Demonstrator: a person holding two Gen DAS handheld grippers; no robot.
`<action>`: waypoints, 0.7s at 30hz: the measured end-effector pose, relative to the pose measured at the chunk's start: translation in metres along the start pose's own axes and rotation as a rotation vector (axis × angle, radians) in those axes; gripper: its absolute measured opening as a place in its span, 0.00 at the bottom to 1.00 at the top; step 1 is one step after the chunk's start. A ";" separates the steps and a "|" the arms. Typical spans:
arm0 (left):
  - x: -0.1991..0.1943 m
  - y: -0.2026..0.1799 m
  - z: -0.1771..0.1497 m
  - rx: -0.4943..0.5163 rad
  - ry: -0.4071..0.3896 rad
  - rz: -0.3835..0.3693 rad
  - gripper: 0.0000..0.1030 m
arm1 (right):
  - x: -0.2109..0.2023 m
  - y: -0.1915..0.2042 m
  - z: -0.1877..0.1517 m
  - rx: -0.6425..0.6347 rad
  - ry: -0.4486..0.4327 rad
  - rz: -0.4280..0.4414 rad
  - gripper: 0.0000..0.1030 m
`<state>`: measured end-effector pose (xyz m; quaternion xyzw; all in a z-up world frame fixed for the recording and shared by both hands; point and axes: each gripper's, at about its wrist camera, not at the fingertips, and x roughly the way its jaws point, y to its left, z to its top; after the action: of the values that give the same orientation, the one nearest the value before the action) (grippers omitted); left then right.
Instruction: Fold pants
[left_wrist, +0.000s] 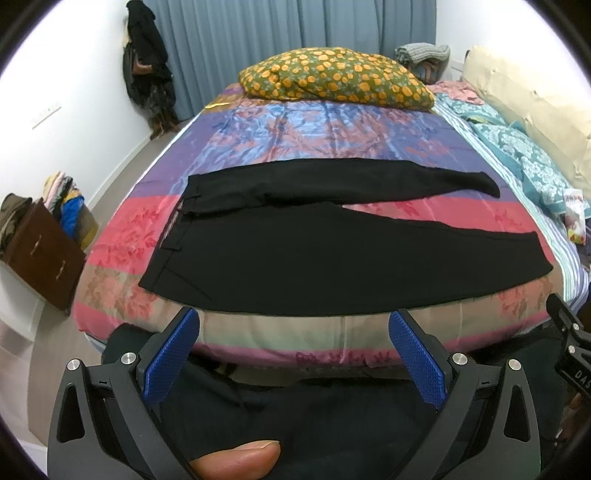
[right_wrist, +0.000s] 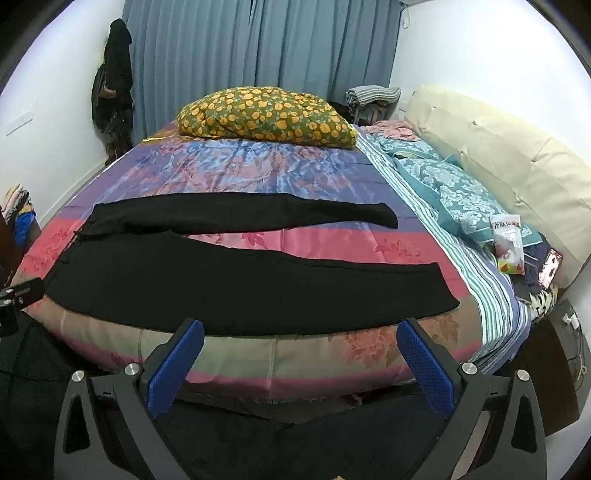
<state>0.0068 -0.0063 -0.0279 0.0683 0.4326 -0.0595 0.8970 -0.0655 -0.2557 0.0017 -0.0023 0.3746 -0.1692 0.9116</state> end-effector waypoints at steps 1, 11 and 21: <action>0.000 0.000 -0.001 0.001 0.000 -0.001 0.99 | 0.000 0.000 0.000 0.001 0.002 0.001 1.00; 0.000 -0.004 -0.004 0.012 0.010 -0.006 0.99 | 0.001 0.002 -0.002 0.004 0.014 0.005 1.00; 0.003 -0.008 -0.003 0.024 0.022 -0.006 0.99 | 0.005 0.002 -0.005 0.002 0.027 0.011 1.00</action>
<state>0.0045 -0.0140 -0.0328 0.0786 0.4419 -0.0667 0.8911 -0.0652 -0.2551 -0.0058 0.0032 0.3869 -0.1649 0.9073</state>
